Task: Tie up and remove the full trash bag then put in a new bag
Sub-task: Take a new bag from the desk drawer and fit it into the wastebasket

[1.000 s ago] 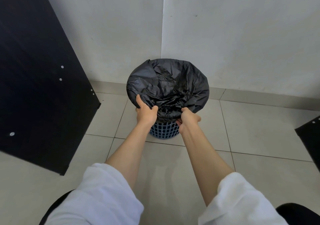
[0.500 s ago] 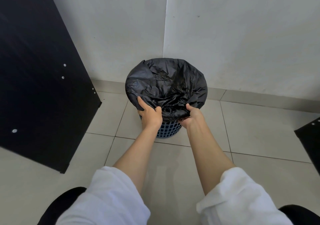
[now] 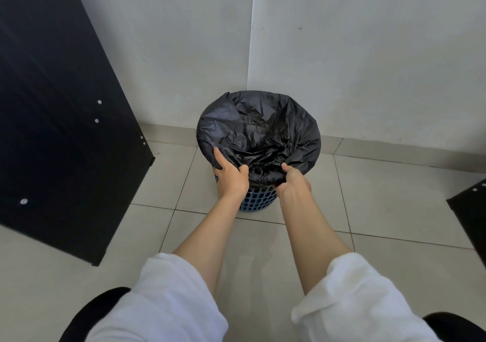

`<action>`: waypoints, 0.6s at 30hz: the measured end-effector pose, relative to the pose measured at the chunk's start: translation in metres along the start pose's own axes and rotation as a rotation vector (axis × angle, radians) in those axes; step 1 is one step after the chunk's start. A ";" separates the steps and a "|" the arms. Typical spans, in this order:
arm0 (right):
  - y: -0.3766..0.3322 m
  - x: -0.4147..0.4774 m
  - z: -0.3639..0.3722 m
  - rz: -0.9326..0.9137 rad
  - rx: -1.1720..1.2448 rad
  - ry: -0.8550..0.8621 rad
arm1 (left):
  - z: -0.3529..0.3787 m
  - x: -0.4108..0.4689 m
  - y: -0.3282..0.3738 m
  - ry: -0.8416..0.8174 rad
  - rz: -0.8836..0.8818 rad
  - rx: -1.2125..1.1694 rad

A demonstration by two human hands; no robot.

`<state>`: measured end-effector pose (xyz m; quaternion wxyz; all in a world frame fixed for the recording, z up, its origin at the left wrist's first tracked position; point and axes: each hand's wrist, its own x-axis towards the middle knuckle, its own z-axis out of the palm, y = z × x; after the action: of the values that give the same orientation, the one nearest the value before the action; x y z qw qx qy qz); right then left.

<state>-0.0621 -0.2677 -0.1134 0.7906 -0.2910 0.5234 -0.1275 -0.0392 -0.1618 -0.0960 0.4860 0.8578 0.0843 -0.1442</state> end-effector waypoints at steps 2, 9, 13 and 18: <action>-0.007 -0.007 0.004 0.001 0.010 0.089 | -0.001 0.002 -0.001 -0.009 0.003 0.008; 0.001 -0.023 0.001 -0.602 -0.495 0.302 | -0.004 0.017 -0.009 0.115 0.016 0.233; 0.004 -0.007 -0.011 -1.033 -1.040 0.217 | -0.010 0.025 -0.019 0.241 0.391 0.507; 0.000 0.006 -0.022 -1.132 -1.275 0.119 | -0.016 0.031 -0.017 0.122 0.493 0.689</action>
<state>-0.0792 -0.2777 -0.1239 0.2642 -0.8907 0.3116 -0.1993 -0.0125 -0.1388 -0.1121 0.1853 0.9715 -0.1476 0.0073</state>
